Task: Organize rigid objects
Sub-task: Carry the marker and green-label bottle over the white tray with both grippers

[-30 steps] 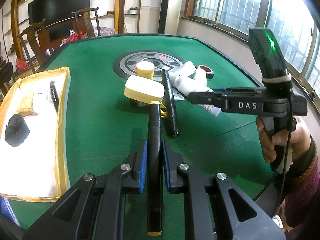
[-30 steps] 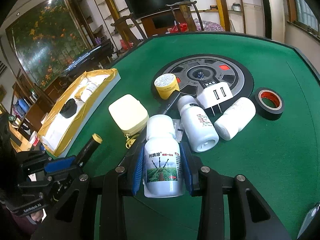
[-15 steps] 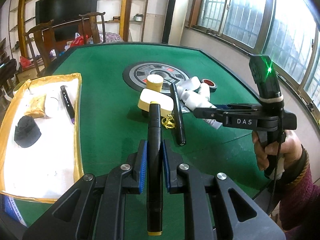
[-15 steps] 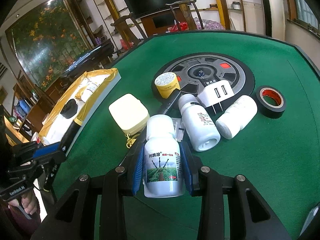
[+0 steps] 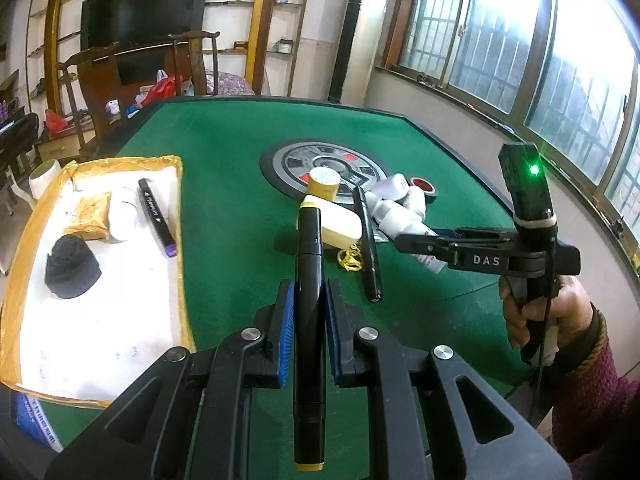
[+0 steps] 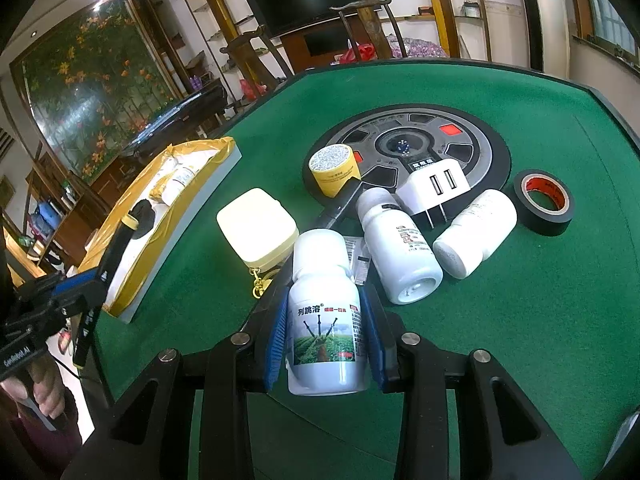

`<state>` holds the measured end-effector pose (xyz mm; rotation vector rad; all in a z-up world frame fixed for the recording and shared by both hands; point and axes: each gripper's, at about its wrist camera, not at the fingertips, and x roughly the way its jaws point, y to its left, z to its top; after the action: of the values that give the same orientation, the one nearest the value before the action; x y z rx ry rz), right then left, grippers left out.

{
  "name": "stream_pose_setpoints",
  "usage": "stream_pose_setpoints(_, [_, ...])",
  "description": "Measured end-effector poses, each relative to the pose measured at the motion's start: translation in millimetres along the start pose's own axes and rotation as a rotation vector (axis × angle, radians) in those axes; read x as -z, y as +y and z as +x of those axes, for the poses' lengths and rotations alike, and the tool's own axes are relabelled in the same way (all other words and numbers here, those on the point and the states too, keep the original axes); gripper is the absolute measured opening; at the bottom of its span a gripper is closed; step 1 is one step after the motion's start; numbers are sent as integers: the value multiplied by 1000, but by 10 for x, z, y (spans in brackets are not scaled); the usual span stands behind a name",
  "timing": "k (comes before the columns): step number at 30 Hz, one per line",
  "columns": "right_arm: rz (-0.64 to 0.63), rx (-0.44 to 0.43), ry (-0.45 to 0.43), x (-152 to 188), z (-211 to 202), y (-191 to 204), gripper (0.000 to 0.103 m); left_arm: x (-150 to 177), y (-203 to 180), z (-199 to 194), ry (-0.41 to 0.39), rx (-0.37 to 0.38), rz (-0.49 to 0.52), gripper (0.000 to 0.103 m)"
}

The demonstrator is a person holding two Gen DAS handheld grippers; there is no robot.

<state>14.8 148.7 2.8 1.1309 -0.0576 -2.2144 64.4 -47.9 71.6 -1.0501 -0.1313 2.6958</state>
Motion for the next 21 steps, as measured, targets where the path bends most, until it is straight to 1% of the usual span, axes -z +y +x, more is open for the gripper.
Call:
stream_pose_setpoints(7, [-2, -20, -10, -19, 8, 59, 31, -17, 188, -78, -18, -13, -45, 13])
stream_pose_setpoints(11, [-9, -28, -23, -19, 4, 120, 31, -32, 309, -156, -38, -33, -70, 13])
stream_pose_setpoints(13, [-3, -42, -44, -20, -26, 152, 31, -37, 386, -212, -52, -48, -83, 13])
stream_pose_setpoints(17, [-1, -72, -74, -27, -87, 282, 31, -39, 625, -330, -77, -74, -129, 13])
stream_pose_setpoints(21, [-4, -126, -66, -48, -27, 508, 31, -8, 919, -360, -83, -97, -194, 13])
